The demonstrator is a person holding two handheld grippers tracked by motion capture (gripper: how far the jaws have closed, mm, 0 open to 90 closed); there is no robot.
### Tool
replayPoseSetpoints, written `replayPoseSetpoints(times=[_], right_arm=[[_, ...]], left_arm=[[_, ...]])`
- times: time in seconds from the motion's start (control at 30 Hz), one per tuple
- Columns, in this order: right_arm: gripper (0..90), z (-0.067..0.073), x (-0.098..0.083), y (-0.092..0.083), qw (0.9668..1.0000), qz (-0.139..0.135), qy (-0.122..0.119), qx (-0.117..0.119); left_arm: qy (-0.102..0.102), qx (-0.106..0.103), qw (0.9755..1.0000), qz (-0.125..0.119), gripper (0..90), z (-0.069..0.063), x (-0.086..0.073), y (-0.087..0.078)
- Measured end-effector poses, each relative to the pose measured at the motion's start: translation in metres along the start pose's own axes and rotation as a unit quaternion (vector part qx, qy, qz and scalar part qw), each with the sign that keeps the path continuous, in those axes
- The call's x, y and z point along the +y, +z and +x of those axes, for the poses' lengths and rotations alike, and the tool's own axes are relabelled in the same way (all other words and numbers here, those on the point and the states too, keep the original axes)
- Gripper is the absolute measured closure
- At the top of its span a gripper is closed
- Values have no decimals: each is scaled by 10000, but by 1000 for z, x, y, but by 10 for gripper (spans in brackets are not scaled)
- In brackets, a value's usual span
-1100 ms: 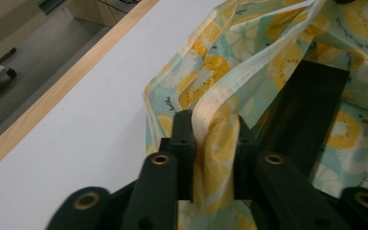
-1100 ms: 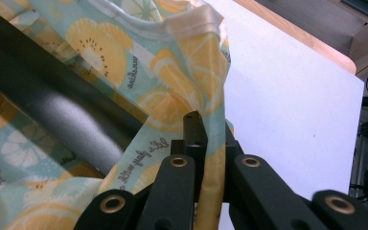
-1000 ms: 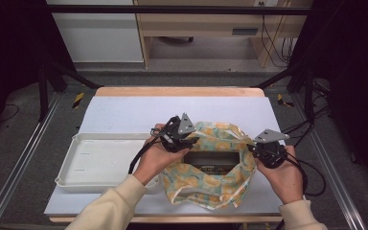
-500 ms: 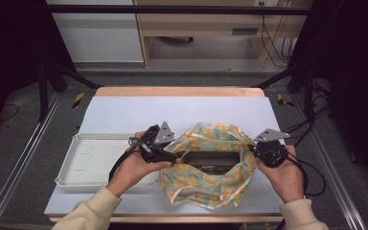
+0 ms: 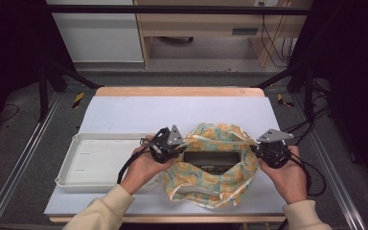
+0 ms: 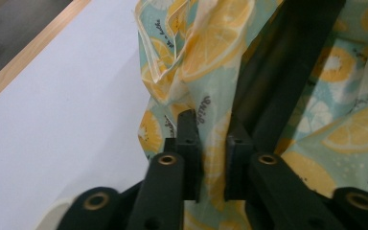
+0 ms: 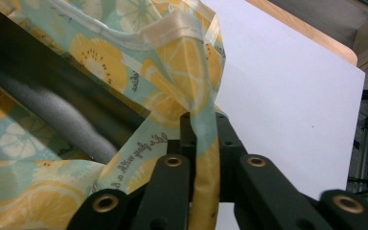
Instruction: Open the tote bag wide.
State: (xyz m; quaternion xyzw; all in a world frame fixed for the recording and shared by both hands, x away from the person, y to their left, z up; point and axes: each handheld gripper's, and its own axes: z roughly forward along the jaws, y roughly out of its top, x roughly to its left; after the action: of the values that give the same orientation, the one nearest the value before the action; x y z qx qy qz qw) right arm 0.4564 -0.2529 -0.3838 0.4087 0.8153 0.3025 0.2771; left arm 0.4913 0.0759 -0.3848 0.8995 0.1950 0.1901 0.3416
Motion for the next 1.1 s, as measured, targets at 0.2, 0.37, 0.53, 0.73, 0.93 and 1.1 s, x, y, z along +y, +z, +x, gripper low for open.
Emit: replayPoseSetpoints(times=[0.2, 0.37, 0.53, 0.73, 0.93, 1.1], right_arm=[[568, 2, 0, -7, 10000, -90, -10, -23], [367, 10, 5, -6, 9998, -163, -16, -66], [311, 10, 7, 14, 9996, 85, 243, -93], [609, 8, 3, 27, 9990, 370, 176, -162], [784, 1, -5, 37, 9978, 586, 96, -281], [806, -2, -12, 52, 9972, 677, 115, -290]], left_arm=[[77, 49, 9999, -135, 883, -5, 16, -1], [113, 85, 9994, -327, 886, -8, 29, -5], [119, 63, 9989, -452, 886, -10, 33, -10], [160, 90, 9989, -428, 886, -9, 31, -11], [96, 186, 9995, -246, 887, -2, 29, 5], [16, 253, 9997, -57, 889, 5, 26, 21]])
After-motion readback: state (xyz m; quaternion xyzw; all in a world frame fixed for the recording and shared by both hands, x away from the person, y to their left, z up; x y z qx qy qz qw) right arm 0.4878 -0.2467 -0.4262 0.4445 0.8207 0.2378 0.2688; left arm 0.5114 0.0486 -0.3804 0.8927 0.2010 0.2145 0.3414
